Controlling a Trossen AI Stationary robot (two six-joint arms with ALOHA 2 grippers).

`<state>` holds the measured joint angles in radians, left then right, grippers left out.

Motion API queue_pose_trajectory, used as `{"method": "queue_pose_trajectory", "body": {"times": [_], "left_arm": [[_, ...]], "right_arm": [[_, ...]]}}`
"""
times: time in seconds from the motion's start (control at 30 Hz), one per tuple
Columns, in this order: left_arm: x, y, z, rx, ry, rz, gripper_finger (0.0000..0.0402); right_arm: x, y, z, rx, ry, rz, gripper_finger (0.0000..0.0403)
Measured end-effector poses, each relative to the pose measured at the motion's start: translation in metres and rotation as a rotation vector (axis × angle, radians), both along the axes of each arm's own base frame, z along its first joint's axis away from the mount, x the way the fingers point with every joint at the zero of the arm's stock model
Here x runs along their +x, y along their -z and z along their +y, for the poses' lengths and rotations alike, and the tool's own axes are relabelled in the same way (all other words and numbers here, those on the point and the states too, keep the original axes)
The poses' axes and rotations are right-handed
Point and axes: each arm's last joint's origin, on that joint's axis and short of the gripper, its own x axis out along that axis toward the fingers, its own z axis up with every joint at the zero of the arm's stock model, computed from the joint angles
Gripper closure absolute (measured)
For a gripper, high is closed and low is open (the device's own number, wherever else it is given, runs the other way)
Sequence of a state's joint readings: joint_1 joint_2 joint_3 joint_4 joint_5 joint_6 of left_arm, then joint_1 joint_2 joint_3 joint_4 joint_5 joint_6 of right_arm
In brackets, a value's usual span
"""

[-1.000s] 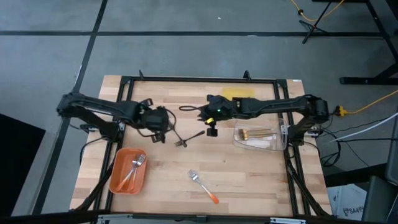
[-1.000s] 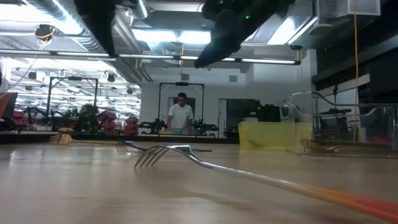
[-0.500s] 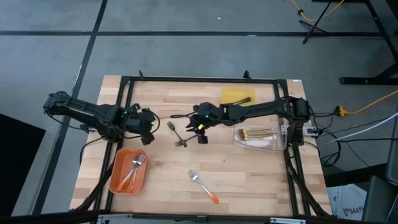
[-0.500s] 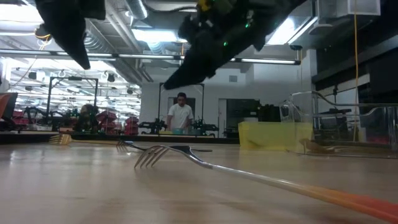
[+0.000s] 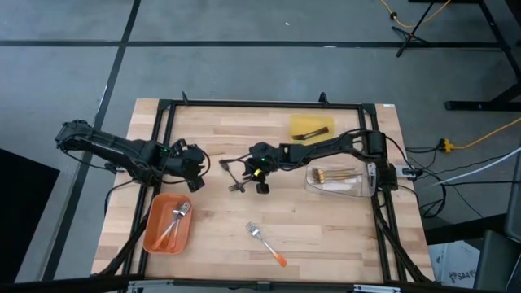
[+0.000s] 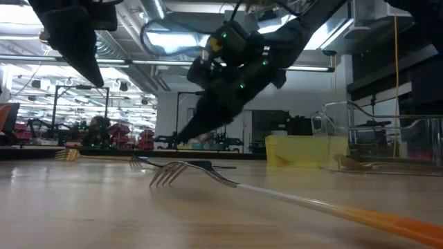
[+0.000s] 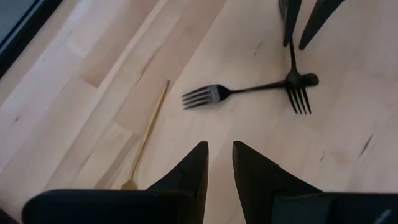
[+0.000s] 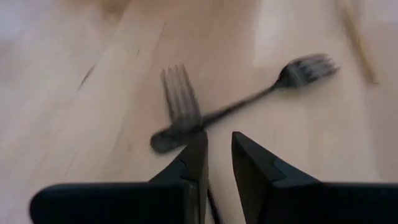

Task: Sort silverware by color (type)
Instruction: Put the black fork into the yellow bin

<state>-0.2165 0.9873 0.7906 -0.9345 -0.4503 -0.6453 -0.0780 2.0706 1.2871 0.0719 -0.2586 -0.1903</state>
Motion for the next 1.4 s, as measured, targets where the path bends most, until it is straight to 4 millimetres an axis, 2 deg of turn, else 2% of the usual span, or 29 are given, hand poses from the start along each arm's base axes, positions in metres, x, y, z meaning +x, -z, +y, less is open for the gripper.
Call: {"method": "queue_pose_trajectory", "body": {"times": [0.3,0.6,0.8,1.03,1.4], "left_arm": [[0.001,-0.001,0.0,-0.003,0.0,-0.013,0.0334],[0.001,-0.001,0.0,-0.004,-0.002,-0.014,0.0334],[0.002,-0.001,0.0,-0.008,-0.005,-0.021,0.0334],[0.002,-0.001,-0.001,-0.015,-0.003,-0.031,0.0334],[0.003,-0.001,-0.001,-0.039,0.005,-0.029,0.0334]], "right_arm": [[0.001,0.023,0.001,0.03,-0.031,0.061,0.034],[0.001,0.038,0.001,0.015,-0.046,0.094,0.034],[0.001,0.039,0.001,0.013,-0.043,0.106,0.0345],[0.0,0.039,0.001,0.013,-0.042,0.112,0.0396],[0.0,0.039,0.001,0.013,-0.04,0.113,0.0398]]}}
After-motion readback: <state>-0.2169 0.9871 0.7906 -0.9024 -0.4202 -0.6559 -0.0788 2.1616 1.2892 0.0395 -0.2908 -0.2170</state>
